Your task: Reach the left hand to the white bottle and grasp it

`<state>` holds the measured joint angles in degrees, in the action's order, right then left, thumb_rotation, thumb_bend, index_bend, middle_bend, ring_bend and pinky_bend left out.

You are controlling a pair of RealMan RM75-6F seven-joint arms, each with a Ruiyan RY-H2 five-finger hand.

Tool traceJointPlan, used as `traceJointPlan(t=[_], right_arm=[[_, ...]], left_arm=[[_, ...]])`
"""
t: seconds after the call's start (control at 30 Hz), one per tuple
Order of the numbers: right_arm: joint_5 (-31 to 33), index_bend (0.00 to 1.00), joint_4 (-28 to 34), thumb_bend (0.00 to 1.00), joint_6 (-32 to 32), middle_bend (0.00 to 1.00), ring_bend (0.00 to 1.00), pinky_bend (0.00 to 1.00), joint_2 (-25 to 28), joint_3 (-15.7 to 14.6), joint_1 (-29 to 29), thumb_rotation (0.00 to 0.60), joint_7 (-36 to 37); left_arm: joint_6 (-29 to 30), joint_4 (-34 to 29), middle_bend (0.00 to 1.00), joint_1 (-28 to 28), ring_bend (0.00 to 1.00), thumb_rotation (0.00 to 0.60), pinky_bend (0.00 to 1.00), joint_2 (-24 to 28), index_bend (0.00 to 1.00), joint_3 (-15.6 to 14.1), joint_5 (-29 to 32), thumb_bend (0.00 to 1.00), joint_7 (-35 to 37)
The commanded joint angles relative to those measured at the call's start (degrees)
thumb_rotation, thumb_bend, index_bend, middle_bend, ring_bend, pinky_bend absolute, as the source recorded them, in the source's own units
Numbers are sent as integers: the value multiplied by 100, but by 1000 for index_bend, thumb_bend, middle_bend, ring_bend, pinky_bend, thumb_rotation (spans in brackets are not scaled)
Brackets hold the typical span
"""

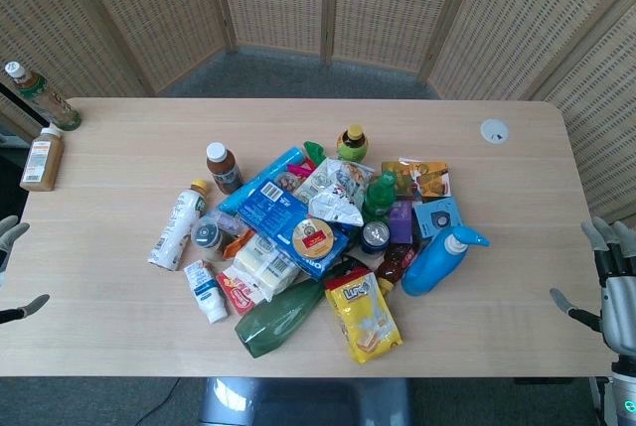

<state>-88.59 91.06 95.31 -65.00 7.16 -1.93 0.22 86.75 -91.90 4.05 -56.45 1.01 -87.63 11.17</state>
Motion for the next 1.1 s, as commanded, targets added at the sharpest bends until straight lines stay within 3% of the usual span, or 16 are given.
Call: traceJointPlan(t=[0.03, 0.2, 0.3, 0.53, 0.73, 0.83, 1.1], right_arm=[[-5, 0, 5, 0, -3, 0, 0, 0, 3, -2, 2, 600, 6], [25, 0, 4, 0, -39, 0, 0, 0, 22, 5, -1, 600, 48], [51, 0, 16, 0, -52, 0, 0, 0, 29, 6, 9, 600, 53], [59, 0, 86, 0, -63, 0, 0, 0, 75, 10, 20, 600, 114], [93, 0, 123, 0, -100, 0, 0, 0, 99, 18, 21, 600, 174], [106, 0, 147, 0, -134, 0, 0, 0, 108, 9, 19, 600, 187], [109, 0, 149, 0, -179, 0, 0, 0, 115, 5, 6, 600, 203]], left_arm=[[6, 7, 0, -1, 0, 600, 0, -4, 117, -2, -22, 11, -5], [1, 99, 0, 46, 0, 600, 0, -4, 117, -35, -205, 12, 103], [62, 477, 0, 175, 0, 600, 0, -102, 109, -66, -601, 13, 220], [347, 3031, 0, 1004, 0, 600, 0, -811, 7, -60, -2012, 12, -78], [598, 5239, 0, 1668, 0, 600, 0, -1525, 0, -409, -2937, 11, -189], [282, 5801, 0, 1880, 0, 600, 0, -1817, 0, -658, -3053, 12, 8], [43, 6414, 0, 2453, 0, 600, 0, -2327, 0, -1169, -3480, 11, -383]])
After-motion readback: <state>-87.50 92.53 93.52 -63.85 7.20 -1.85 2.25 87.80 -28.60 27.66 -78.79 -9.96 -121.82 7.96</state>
